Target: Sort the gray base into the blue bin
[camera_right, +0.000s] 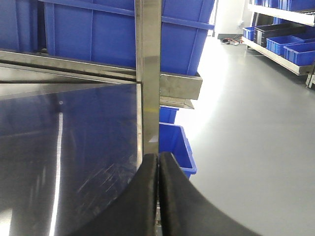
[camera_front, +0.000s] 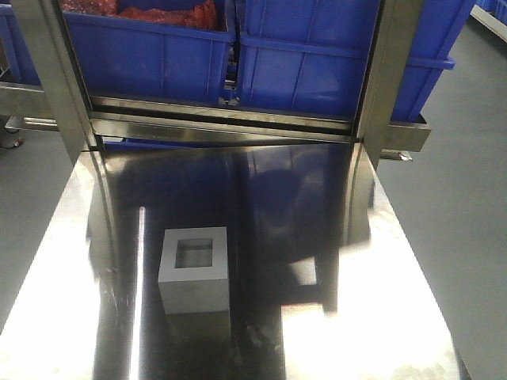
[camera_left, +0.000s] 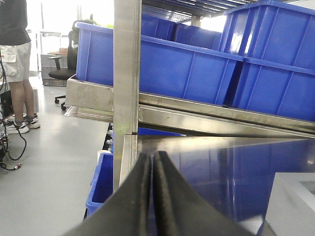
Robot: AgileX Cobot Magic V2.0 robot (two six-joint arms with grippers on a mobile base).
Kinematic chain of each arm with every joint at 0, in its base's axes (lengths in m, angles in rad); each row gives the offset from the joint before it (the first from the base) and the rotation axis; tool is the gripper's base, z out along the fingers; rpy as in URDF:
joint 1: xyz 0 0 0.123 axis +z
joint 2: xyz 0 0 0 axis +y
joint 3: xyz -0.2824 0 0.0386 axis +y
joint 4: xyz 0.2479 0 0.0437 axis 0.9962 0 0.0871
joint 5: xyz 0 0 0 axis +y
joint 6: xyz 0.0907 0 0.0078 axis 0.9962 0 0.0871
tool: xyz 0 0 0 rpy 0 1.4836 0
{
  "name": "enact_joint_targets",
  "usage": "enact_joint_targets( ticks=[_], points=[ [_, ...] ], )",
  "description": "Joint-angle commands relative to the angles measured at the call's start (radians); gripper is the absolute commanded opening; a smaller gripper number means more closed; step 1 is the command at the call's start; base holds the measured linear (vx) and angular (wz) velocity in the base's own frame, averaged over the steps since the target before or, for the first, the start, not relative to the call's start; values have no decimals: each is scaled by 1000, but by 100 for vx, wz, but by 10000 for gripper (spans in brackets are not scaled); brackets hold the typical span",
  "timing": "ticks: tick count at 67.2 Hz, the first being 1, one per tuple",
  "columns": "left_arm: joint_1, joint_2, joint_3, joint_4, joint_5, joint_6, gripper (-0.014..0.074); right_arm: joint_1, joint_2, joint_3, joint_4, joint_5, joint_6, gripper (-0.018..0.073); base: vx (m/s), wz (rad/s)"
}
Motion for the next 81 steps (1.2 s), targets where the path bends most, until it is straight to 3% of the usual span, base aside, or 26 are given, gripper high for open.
enact_joint_targets(
  ticks=[1, 81],
  points=[
    [2, -16, -12, 0, -69, -6, -7, -7, -8, 4, -9, -79, -7, -5, 0, 0],
    [2, -16, -12, 0, -89, -6, -7, -7, -8, 4, -9, -81, -7, -5, 0, 0]
  ],
)
